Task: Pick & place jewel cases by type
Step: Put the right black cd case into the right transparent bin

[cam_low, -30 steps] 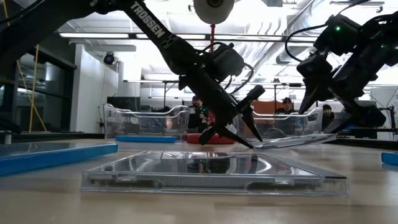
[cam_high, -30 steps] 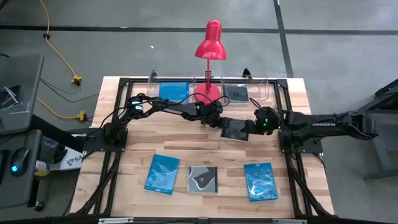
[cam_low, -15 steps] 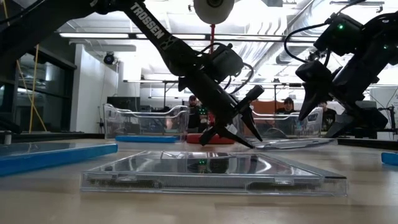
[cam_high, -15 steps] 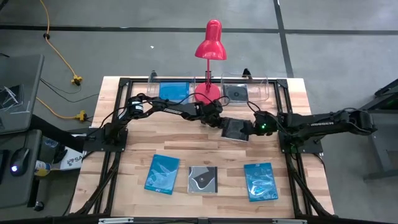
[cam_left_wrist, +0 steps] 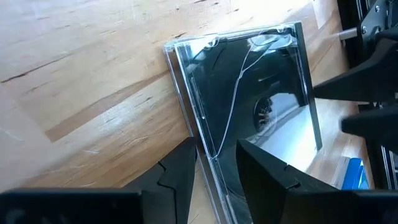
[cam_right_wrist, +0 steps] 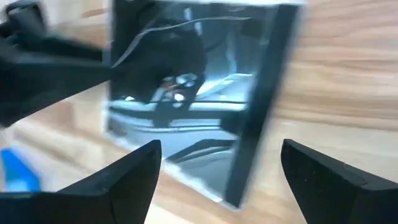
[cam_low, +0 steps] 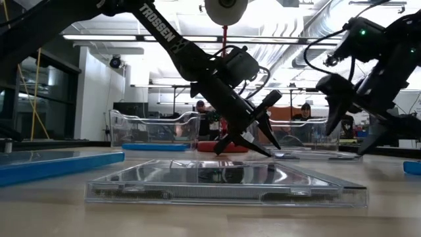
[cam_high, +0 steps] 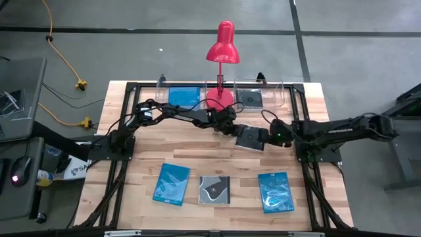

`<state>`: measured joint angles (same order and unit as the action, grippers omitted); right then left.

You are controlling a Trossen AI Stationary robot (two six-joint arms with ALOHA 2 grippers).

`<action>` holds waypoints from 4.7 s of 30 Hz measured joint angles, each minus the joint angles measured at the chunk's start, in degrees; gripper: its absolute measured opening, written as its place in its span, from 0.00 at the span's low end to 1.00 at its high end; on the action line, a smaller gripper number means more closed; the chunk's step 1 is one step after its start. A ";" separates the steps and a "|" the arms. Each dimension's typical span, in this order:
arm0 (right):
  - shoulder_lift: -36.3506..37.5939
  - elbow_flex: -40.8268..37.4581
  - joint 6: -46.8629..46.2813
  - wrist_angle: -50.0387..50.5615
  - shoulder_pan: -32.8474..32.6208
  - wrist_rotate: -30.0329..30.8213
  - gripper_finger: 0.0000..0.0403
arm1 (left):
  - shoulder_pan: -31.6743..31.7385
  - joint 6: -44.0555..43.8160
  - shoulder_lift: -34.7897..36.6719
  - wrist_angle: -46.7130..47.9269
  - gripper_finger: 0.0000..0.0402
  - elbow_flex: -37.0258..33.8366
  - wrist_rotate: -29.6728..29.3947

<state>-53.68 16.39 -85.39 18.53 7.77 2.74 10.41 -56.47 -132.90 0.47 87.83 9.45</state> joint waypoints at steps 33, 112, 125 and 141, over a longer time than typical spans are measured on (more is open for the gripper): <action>-2.43 -0.94 -6.37 -9.59 -9.38 14.35 0.78 | 0.17 2.71 0.09 -0.33 0.30 -0.17 0.25; 14.54 -0.20 4.72 -10.23 -9.31 17.28 0.77 | 0.11 7.18 0.09 -1.14 0.30 -0.13 1.53; 14.13 -0.53 0.79 -2.80 -9.32 14.89 0.58 | 0.11 7.37 0.04 -1.40 0.30 -0.10 1.42; 7.14 -0.44 -3.16 2.21 -9.31 13.86 0.45 | -0.02 7.63 -0.07 -1.58 0.30 -0.04 0.61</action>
<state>-46.54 15.94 -88.55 20.73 -1.54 16.60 10.39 -48.84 -132.97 -1.10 87.79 10.07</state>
